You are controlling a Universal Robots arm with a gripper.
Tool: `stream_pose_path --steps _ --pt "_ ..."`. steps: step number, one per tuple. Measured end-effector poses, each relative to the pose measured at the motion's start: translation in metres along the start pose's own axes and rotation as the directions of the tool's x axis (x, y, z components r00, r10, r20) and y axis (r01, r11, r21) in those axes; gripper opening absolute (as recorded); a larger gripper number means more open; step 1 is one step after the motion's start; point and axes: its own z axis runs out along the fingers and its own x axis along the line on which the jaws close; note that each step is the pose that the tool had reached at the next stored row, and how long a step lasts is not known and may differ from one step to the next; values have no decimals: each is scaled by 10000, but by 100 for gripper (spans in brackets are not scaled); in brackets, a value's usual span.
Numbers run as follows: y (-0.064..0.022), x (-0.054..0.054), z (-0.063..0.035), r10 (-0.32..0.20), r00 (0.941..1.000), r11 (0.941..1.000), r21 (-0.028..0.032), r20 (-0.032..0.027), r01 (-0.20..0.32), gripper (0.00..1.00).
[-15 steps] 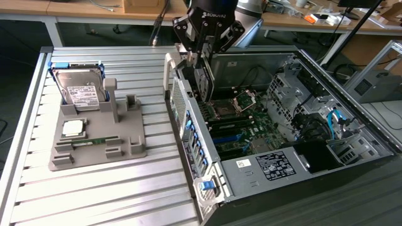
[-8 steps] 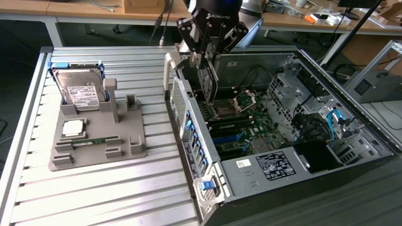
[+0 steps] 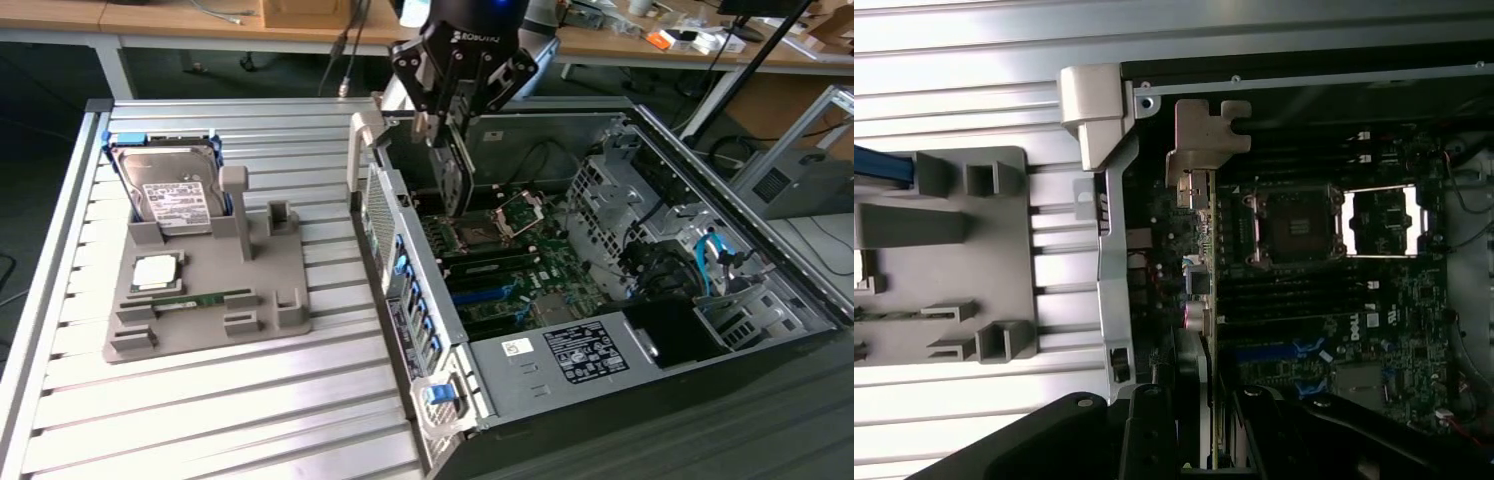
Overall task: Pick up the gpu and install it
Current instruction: 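Pick up the gpu and move the gpu toward the slot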
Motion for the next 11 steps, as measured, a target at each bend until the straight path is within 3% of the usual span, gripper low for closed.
stream_pose_path --steps 11 --pt "10 -141 26 1 10000 10000 0 -13 -1 27"
